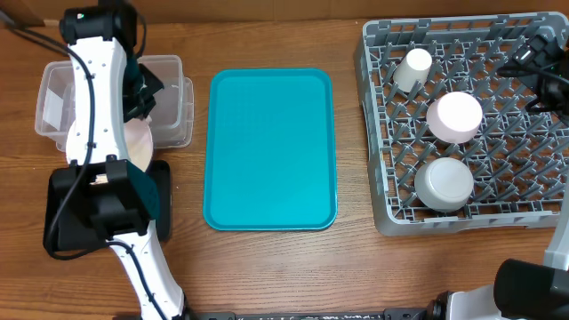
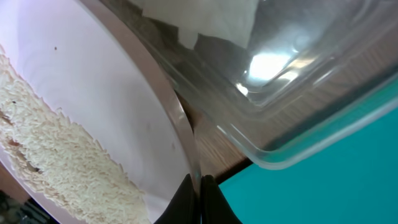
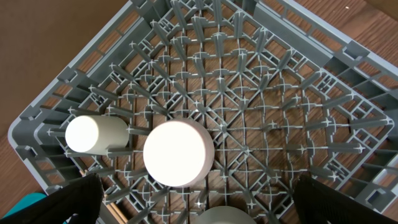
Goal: Sort waste into correct bins and load items into the dishwasher
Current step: 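Carry the plate left over the clear plastic bin, then tilt the plate with the left gripper to pour out the rice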
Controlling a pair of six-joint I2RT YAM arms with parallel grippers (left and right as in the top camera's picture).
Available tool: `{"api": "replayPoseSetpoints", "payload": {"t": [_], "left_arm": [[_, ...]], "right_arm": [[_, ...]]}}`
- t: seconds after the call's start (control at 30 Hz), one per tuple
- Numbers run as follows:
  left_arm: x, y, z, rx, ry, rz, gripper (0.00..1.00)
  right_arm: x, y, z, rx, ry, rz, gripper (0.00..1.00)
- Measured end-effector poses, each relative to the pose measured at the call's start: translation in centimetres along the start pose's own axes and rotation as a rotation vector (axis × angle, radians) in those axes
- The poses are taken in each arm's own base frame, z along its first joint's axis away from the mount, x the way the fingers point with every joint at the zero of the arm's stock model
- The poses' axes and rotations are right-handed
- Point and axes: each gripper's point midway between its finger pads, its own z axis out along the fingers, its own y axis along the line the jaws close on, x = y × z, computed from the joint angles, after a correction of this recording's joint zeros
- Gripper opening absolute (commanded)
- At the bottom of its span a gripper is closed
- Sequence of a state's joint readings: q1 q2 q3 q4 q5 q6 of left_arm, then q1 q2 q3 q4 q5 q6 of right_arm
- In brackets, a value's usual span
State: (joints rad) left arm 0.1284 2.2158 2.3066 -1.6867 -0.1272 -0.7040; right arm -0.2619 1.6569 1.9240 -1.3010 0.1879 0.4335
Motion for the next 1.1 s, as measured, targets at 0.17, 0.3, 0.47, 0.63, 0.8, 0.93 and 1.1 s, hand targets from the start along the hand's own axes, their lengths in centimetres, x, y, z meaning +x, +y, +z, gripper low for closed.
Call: {"api": "replayPoseSetpoints", "payload": {"t": [0.17,0.3,0.47,0.63,0.8,0.93,1.1], "left_arm": [[0.1,0.3,0.3,0.044,0.051,-0.013,0.04],[0.1,0.5,-0.7,0.088,0.054,-0.019,0.04],[0.0,1.9,-4.1,0.159,-0.007,-0.047,0.04],[0.1,3.3,-6.8,0.220,-0.052,-0.076,0.04],[0.4,3.4,-6.4,0.223,-0.031,-0.065,0.04],[1.2,3.8,-4.5,0.186,0.035,-0.068,0.04],[1.7,5.7,-2.1,0.136,0.119,-0.112,0.04]], "right_arm": [[0.0,0.0,0.0,0.000,0.000,0.000,1.00],[0.0,0.0,0.0,0.000,0.001,0.000,1.00],[0.0,0.0,0.0,0.000,0.000,0.000,1.00],[0.0,0.0,0.0,0.000,0.000,0.000,1.00],[0.0,0.0,0.0,0.000,0.000,0.000,1.00],[0.0,0.0,0.0,0.000,0.000,0.000,1.00],[0.0,0.0,0.0,0.000,0.000,0.000,1.00]]}}
